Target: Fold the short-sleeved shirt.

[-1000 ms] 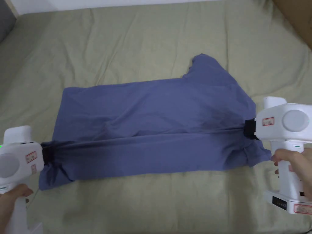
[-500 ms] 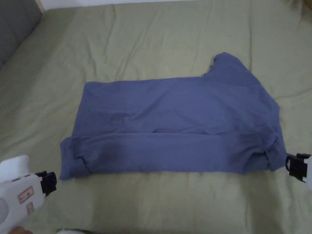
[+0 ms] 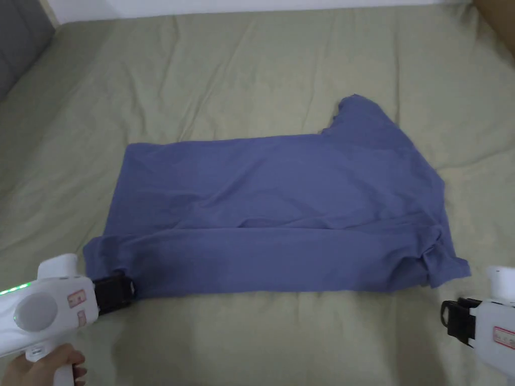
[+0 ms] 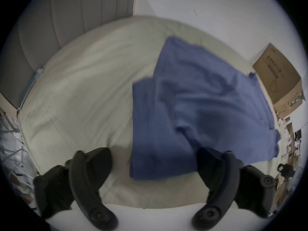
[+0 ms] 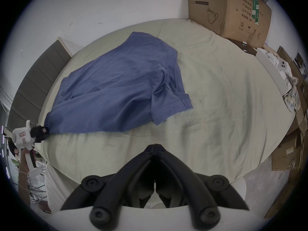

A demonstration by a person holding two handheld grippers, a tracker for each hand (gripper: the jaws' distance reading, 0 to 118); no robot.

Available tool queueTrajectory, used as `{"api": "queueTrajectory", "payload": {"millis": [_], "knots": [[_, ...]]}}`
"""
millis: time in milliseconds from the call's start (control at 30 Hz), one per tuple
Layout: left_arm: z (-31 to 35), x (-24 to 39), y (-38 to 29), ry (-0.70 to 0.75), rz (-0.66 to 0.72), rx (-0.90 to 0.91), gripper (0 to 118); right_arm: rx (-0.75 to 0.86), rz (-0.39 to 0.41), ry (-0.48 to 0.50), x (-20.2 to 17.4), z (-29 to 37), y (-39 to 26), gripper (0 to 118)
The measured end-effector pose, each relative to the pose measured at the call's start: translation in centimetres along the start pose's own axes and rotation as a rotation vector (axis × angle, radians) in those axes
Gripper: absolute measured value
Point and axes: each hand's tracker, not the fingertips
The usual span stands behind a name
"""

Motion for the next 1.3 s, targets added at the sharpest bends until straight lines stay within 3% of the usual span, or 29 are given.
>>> {"api": "queueTrajectory", "payload": {"millis": [67, 167, 200, 233, 333, 400, 433, 467, 500, 533, 567, 600, 667, 800, 967, 1033, 1133, 1167, 1200, 1233, 1267, 1300], "knots": [[0.9, 0.8, 0.1, 0.009, -0.04, 0.048, 92, 0.013, -0.007, 0.022, 0.0, 0.0, 0.2, 3], [2.6, 1.0, 0.5, 0.012, -0.075, 0.064, 41, 0.019, -0.018, 0.035, 0.0, -1.0, 1.5, 86], [3.0, 0.9, 0.6, -0.007, -0.08, 0.077, 10, 0.011, -0.013, 0.034, -0.1, -1.7, 2.2, 95], [3.2, 1.0, 0.7, -0.071, -0.06, 0.075, 8, 0.033, -0.006, 0.038, 0.0, -2.4, 2.8, 95], [3.1, 1.1, 1.5, -0.017, -0.089, 0.092, 8, 0.048, -0.003, 0.021, 0.7, -6.4, 5.1, 94], [3.3, 1.1, 1.6, -0.012, -0.099, 0.093, 8, -0.042, -0.032, -0.015, 1.8, -9.8, 6.1, 70], [3.7, 1.6, 1.8, -0.015, -0.106, 0.091, 8, -0.094, -0.069, -0.029, 1.7, -10.3, 6.2, 70], [3.9, 1.6, 1.8, -0.021, -0.115, 0.091, 8, -0.055, -0.039, -0.016, 1.4, -9.5, 6.2, 70], [4.3, 1.5, 1.7, -0.014, -0.128, 0.101, 8, -0.037, 0.056, -0.021, 0.8, -8.5, 6.2, 63], [4.5, 1.4, 1.7, -0.015, -0.137, 0.108, 8, -0.021, 0.121, -0.004, 0.2, -7.7, 6.1, 39], [4.3, 1.3, 2.1, -0.022, -0.139, 0.107, 8, -0.018, 0.102, 0.035, -0.1, -7.4, 6.1, 14], [4.4, 1.2, 2.3, -0.023, -0.138, 0.107, 8, -0.044, 0.081, -0.017, -0.4, -7.4, 6.3, 14], [4.7, 0.8, 2.5, -0.032, -0.13, 0.118, 8, -0.02, 0.075, -0.015, -0.3, -6.6, 6.2, 13], [6.5, 0.7, 2.2, -0.044, -0.152, 0.134, 8, 0.002, 0.009, 0.036, 0.4, -4.0, 5.7, 12], [8.8, -0.1, 0.4, -0.036, -0.183, 0.131, 8, -0.014, -0.019, 0.047, 1.9, -0.4, 3.0, 11], [9.3, -0.7, -1.2, -0.04, -0.181, 0.117, 8, -0.044, -0.086, 0.066, 2.9, 0.2, 0.8, 11], [8.7, -1.0, -3.7, -0.025, -0.197, 0.086, 8, -0.084, -0.105, 0.082, 3.8, -0.3, -2.9, 13], [8.1, -1.2, -4.2, -0.026, -0.195, 0.072, 14, -0.086, -0.116, 0.088, 4.0, -0.6, -3.9, 22], [7.6, -1.4, -4.5, -0.035, -0.165, 0.051, 36, -0.087, -0.148, 0.077, 4.1, -0.8, -4.5, 52], [7.4, -1.4, -4.7, -0.032, -0.133, 0.026, 64, -0.095, -0.18, 0.027, 4.1, -0.8, -4.7, 72], [7.4, -1.5, -4.6, -0.013, -0.12, 0.012, 90, -0.105, -0.185, 0.008, 4.1, -0.7, -4.8, 77], [7.6, -1.7, -4.4, -0.016, -0.116, 0.019, 104, -0.097, -0.176, 0.018, 4.3, -0.3, -4.8, 77]]}}
